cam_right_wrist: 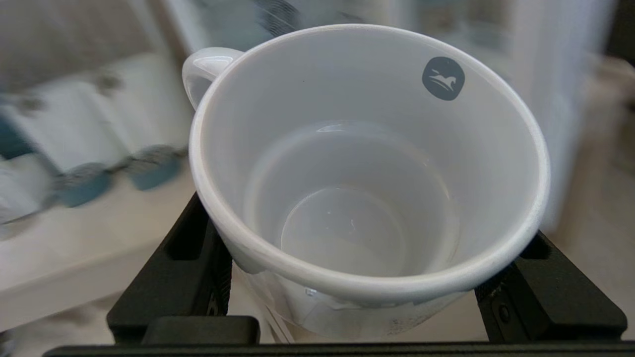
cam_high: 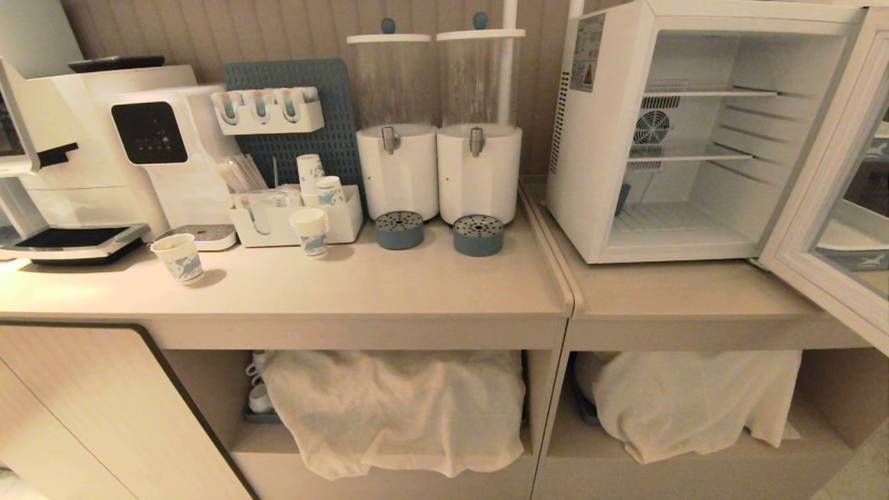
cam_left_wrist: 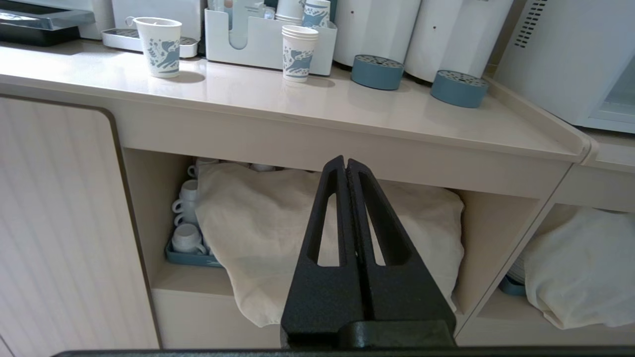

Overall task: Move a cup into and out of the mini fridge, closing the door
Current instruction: Put the ceramic cup in the freezer

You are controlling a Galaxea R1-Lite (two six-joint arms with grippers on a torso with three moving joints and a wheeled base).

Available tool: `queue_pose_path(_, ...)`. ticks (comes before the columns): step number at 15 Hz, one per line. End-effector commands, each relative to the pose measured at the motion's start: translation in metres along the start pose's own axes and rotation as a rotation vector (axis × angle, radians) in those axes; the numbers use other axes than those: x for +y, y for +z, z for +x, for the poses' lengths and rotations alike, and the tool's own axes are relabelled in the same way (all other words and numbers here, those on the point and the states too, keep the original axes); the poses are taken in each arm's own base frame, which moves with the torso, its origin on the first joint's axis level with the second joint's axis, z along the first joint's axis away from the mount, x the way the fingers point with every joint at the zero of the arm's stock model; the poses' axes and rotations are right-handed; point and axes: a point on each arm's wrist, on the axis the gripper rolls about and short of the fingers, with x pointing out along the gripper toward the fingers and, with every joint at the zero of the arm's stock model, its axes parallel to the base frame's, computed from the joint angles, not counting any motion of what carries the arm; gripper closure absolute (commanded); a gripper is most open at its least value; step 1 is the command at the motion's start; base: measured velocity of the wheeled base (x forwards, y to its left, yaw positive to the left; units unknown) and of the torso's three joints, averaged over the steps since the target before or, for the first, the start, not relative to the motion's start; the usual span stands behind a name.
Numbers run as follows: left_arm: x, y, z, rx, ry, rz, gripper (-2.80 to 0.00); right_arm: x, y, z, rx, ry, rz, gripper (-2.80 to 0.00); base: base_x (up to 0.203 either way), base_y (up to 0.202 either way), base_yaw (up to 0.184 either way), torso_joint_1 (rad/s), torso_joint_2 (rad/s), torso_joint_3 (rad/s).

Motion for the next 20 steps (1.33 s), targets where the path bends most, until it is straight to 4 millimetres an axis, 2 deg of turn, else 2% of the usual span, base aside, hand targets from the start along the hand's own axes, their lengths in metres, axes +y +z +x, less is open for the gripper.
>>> queue_pose_path(1, 0.002, -0.011, 0.001, 0.034, 0.005, -0.002, 0.0, -0.008, -0.027, -0.014, -0.027, -0.051, 0.03, 0.0, 0.0, 0.0, 0.0, 0.0, 0.0, 0.0)
queue_pose_path(6, 0.002, -0.011, 0.001, 0.035, 0.005, 0.0, 0.0, -0.01, -0.077, 0.013, -0.057, -0.014, -0.064, 0.0, 0.0, 0.0, 0.0, 0.0, 0.0, 0.0)
queue_pose_path(10, 0.002, -0.011, 0.001, 0.035, 0.005, 0.0, 0.0, -0.014, -0.115, 0.019, 0.024, 0.031, -0.086, 0.0, 0.0, 0.0, 0.0, 0.0, 0.0, 0.0)
queue_pose_path(13, 0.002, -0.012, 0.001, 0.037, 0.005, 0.001, 0.0, -0.015, -0.128, 0.021, 0.024, 0.037, -0.051, 0.0, 0.0, 0.0, 0.0, 0.0, 0.0, 0.0)
queue_pose_path(17, 0.002, -0.012, 0.001, 0.042, 0.006, 0.008, 0.0, -0.016, -0.144, 0.02, 0.158, 0.108, 0.093, 0.0, 0.0, 0.0, 0.0, 0.0, 0.0, 0.0)
queue_pose_path(20, 0.002, -0.012, 0.001, 0.037, 0.005, 0.01, 0.0, -0.013, -0.131, 0.02, 0.135, 0.143, 0.111, 0.0, 0.0, 0.0, 0.0, 0.0, 0.0, 0.0)
